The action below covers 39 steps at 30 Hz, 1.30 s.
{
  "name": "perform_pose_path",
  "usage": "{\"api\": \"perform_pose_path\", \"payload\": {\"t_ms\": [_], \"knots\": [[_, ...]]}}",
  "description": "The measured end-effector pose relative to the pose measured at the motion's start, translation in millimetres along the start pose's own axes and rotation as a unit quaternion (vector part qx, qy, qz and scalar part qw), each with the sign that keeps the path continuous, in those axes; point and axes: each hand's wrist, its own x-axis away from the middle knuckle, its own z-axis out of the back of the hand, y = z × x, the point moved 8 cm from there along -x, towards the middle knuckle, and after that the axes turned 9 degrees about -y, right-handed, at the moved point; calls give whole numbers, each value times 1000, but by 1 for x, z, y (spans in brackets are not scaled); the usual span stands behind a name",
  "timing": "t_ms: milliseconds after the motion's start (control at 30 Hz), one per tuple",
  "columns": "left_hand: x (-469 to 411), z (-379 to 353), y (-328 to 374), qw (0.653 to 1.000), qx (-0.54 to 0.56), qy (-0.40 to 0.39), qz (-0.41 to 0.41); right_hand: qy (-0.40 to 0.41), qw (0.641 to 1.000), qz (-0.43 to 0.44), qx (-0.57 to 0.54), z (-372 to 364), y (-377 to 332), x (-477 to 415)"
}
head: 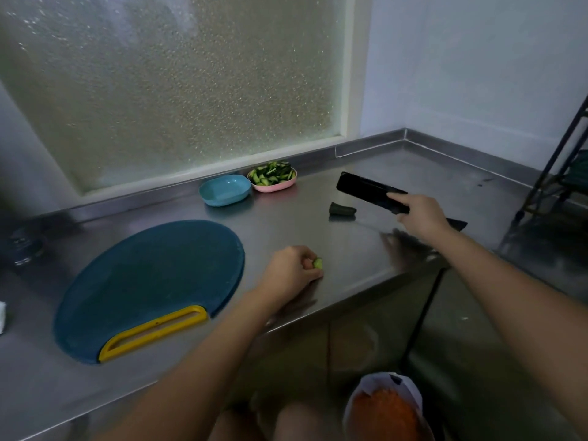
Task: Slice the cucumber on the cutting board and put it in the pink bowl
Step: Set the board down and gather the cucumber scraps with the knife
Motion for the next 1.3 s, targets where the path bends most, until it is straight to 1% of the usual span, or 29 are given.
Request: {"api": "perform_pose_path", "payload": {"t_ms": [100,167,233,367,533,667,733,833,1033,1133,1300], "knots": [[-17,-10,18,999,26,-25,-28,-35,999,-4,17,-7,7,-22],[-23,-8,21,999,24,-35,-34,-65,997,11,27,-14,6,-31],[-27,1,10,999,21,-24,-14,-88,995,38,26,-22,1,-41],[-27,22,-29,998,33,21,56,-131,987,93,25,-37,-15,-57],[-21,25,-44,996,46,29,76,-240,954,173,55,-54,-45,-59],[-9,19,-40,995,59,-12,81,-291,932,205,67,-64,-52,-51],[-1,11,-33,996,35,-28,80,-306,926,214,54,-64,-50,-44],[5,4,-23,997,3,-22,73,-314,922,221,50,-59,-44,-31],[5,5,-20,997,42,-58,33,-314,920,226,67,-50,-25,-16],[8,9,-22,997,40,-47,34,-323,915,234,58,-46,-18,-9],[8,9,-11,998,53,8,43,-323,911,250,63,-39,-10,-1]]}}
